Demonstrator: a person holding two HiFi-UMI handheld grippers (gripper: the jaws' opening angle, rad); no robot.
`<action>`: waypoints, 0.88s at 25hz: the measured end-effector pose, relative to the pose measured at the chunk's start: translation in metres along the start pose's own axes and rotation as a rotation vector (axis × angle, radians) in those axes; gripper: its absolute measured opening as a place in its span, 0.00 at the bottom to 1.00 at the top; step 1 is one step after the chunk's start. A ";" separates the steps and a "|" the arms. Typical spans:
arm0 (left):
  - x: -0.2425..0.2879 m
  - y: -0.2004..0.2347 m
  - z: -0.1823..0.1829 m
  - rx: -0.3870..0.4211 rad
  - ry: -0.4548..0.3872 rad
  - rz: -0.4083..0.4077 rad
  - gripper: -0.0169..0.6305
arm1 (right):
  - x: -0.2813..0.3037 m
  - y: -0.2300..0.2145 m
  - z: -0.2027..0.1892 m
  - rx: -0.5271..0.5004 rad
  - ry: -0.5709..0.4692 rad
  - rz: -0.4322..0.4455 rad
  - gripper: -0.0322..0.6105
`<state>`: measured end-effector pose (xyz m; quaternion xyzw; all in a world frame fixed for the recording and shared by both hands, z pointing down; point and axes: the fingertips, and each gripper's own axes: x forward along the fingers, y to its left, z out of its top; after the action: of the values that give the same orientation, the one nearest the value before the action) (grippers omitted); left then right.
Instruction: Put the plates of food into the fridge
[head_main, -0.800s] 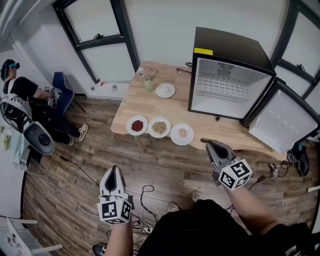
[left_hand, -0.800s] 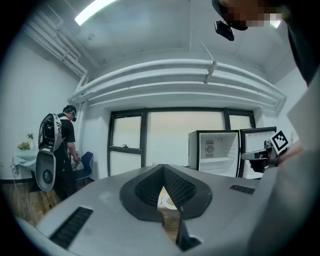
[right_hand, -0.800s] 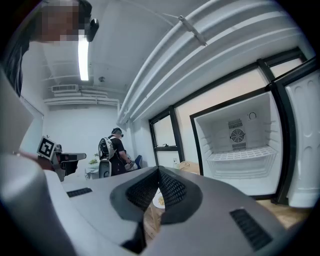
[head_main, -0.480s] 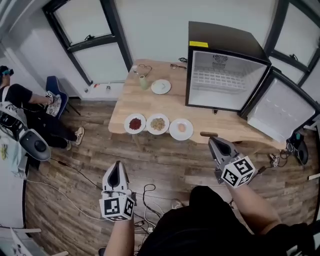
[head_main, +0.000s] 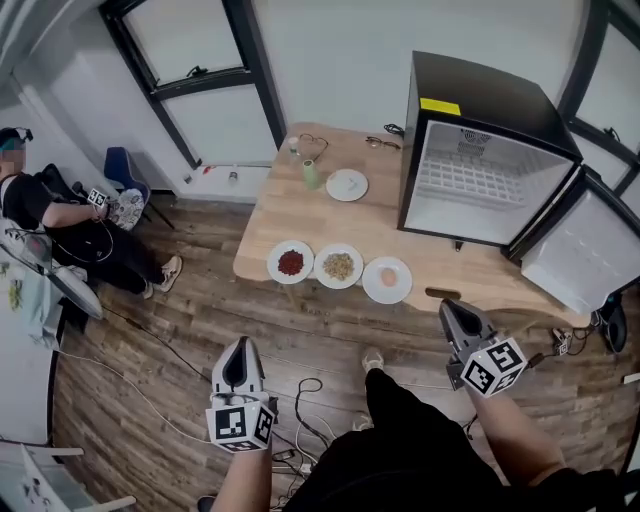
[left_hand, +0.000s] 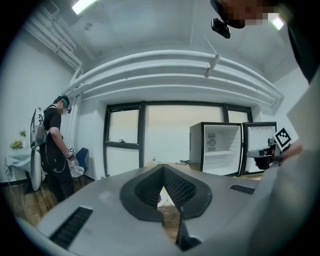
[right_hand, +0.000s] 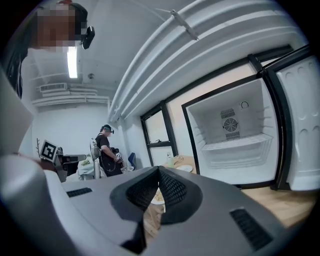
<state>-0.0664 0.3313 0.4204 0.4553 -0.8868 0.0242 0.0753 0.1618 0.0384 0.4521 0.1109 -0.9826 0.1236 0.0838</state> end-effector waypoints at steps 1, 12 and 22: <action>0.008 0.000 0.004 0.003 -0.003 -0.001 0.03 | 0.009 -0.007 0.001 0.000 -0.005 -0.005 0.08; 0.060 0.019 0.073 0.074 0.016 0.050 0.03 | 0.107 0.006 0.052 0.012 -0.001 0.165 0.08; 0.126 0.021 0.086 0.105 0.017 0.100 0.03 | 0.162 -0.006 0.073 -0.116 -0.012 0.308 0.08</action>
<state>-0.1651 0.2329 0.3557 0.4133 -0.9054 0.0783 0.0573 -0.0024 -0.0185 0.4150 -0.0452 -0.9939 0.0775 0.0644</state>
